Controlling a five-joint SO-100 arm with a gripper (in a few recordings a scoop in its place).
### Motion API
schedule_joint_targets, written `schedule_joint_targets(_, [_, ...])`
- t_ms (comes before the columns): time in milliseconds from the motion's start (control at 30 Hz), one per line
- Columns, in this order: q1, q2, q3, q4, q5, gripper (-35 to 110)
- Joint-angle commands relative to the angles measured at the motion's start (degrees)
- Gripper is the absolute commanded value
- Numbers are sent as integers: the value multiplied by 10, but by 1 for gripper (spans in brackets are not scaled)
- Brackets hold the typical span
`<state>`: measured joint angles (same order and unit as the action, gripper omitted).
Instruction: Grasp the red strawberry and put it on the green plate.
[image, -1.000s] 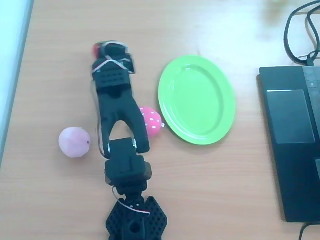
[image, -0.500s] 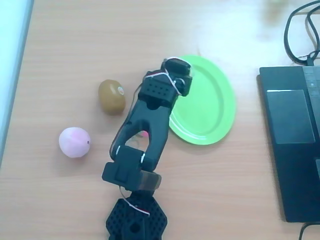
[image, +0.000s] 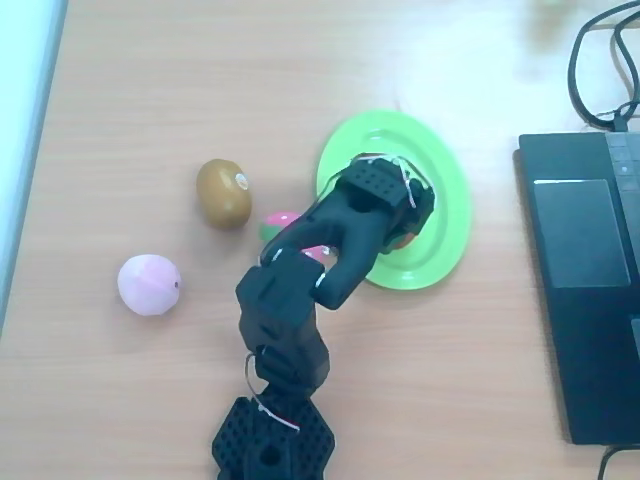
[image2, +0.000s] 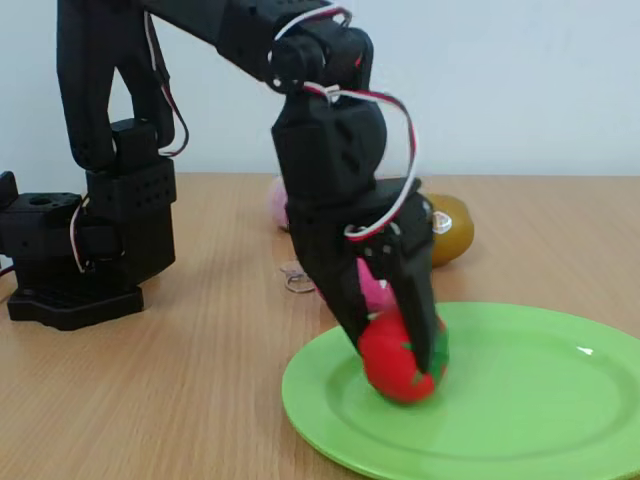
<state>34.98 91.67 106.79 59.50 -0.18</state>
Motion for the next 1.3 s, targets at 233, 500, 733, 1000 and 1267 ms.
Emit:
schedule_joint_targets(233, [21,-48,-56,9,13,9])
schedule_joint_targets(500, [17,-21,-49,10,19,28])
schedule_joint_targets(733, [1,11,-30,11,22,39])
schedule_joint_targets(1000, [-13,72,7,11,24,43])
schedule_joint_targets(1267, [-50,196,38,15,29,42])
